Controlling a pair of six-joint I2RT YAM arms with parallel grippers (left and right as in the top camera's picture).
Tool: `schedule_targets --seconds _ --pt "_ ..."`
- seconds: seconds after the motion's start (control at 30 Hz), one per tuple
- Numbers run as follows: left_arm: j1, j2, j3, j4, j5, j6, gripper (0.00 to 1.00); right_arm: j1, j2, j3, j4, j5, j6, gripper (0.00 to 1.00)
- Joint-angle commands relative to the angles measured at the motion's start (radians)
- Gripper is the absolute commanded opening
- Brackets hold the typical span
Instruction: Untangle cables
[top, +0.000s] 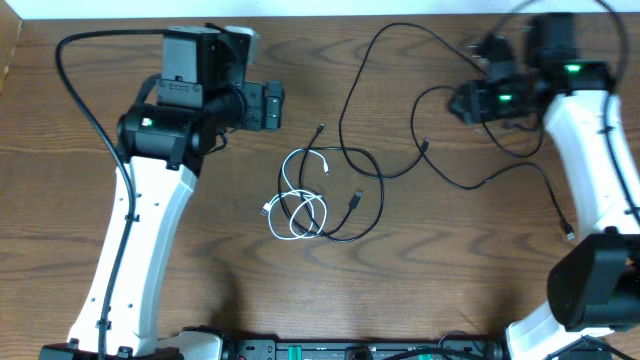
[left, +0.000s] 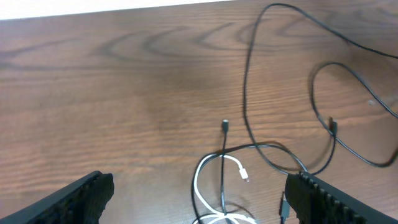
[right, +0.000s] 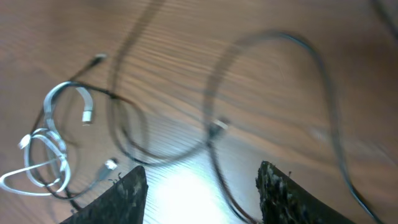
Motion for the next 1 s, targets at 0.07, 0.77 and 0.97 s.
schedule_targets --seconds 0.07,0.77,0.97 --pt "0.059 -0.011 0.014 -0.013 -0.006 -0.069 0.94 0.138 0.001 0.017 0.020 -0.022 -0.028 0.52" --pt "0.077 -0.011 0.014 -0.014 -0.006 -0.085 0.94 0.444 0.304 0.017 0.034 0.084 -0.187 0.49" --pt "0.077 -0.011 0.014 -0.026 -0.006 -0.085 0.94 0.464 0.353 0.017 0.035 0.146 -0.187 0.48"
